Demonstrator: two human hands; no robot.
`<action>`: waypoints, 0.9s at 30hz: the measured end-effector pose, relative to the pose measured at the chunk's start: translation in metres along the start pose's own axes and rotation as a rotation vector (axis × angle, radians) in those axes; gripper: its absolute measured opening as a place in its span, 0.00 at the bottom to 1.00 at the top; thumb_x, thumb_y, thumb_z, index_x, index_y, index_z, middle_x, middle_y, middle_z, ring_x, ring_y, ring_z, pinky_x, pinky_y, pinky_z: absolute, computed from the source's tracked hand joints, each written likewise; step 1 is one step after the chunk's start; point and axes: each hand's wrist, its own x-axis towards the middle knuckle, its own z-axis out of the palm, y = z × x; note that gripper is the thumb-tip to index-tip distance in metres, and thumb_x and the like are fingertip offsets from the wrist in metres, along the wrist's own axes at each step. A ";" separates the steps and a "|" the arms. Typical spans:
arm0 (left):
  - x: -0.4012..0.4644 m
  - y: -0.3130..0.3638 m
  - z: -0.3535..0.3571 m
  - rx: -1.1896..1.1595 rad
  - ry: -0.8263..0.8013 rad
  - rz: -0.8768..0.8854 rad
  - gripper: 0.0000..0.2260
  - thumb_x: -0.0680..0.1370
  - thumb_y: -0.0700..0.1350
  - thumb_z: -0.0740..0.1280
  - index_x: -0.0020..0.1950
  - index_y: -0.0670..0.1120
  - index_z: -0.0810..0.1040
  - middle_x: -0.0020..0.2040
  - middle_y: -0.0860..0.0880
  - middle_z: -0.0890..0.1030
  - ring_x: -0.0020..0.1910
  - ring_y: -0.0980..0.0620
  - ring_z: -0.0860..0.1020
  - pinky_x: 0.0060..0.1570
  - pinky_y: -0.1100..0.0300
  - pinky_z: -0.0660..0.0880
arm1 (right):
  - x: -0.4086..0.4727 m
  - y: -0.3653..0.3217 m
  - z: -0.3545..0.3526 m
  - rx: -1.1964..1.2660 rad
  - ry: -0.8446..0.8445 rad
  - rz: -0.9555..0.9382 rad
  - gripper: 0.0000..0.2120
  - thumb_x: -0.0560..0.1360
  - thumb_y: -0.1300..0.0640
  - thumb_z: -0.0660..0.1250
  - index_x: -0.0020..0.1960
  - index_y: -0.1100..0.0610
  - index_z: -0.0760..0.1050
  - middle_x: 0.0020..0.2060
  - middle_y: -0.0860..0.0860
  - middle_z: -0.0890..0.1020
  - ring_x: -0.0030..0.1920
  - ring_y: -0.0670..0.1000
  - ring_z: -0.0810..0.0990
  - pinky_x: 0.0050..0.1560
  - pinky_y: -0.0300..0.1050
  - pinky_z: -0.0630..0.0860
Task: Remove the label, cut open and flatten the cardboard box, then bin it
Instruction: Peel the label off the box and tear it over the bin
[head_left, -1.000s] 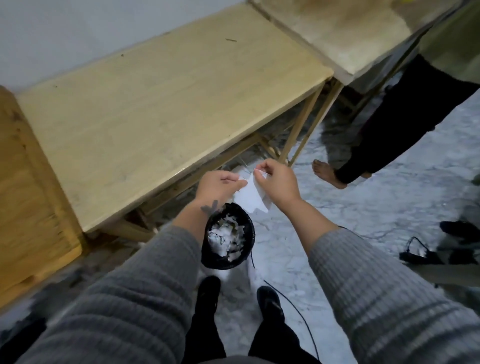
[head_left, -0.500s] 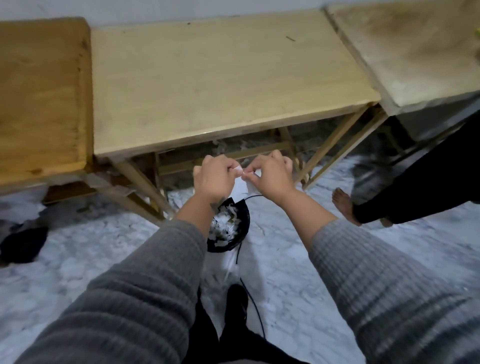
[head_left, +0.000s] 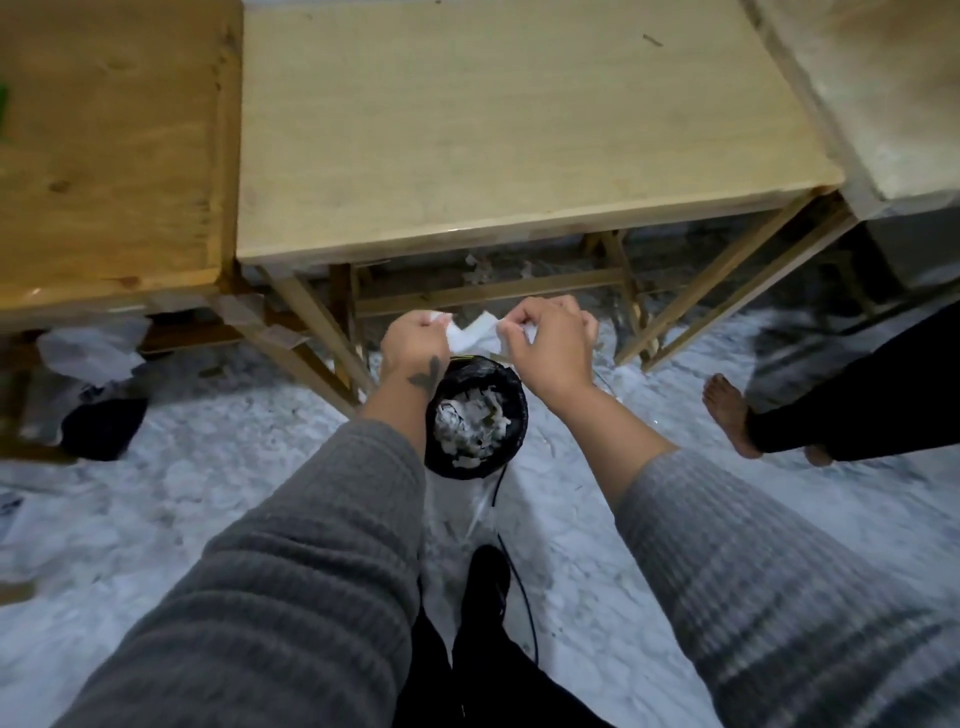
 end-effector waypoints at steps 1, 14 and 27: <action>0.004 -0.007 -0.004 -0.015 0.039 -0.034 0.13 0.78 0.49 0.65 0.39 0.42 0.79 0.41 0.41 0.81 0.52 0.37 0.78 0.51 0.51 0.75 | 0.000 0.003 0.000 0.008 -0.001 0.023 0.06 0.74 0.52 0.66 0.39 0.50 0.77 0.41 0.44 0.80 0.54 0.48 0.71 0.61 0.45 0.55; 0.046 -0.052 0.004 0.451 0.075 0.149 0.04 0.79 0.53 0.63 0.51 0.55 0.76 0.47 0.51 0.82 0.53 0.46 0.77 0.50 0.55 0.69 | 0.008 0.047 0.047 -0.096 -0.081 0.191 0.09 0.77 0.51 0.64 0.55 0.45 0.80 0.41 0.44 0.81 0.57 0.51 0.73 0.63 0.49 0.56; 0.159 -0.212 0.116 0.486 -0.186 0.314 0.12 0.82 0.48 0.61 0.58 0.49 0.82 0.58 0.46 0.82 0.56 0.45 0.79 0.50 0.57 0.73 | 0.023 0.181 0.263 -0.162 -0.261 0.334 0.13 0.79 0.49 0.59 0.58 0.45 0.80 0.55 0.51 0.82 0.60 0.56 0.76 0.59 0.51 0.70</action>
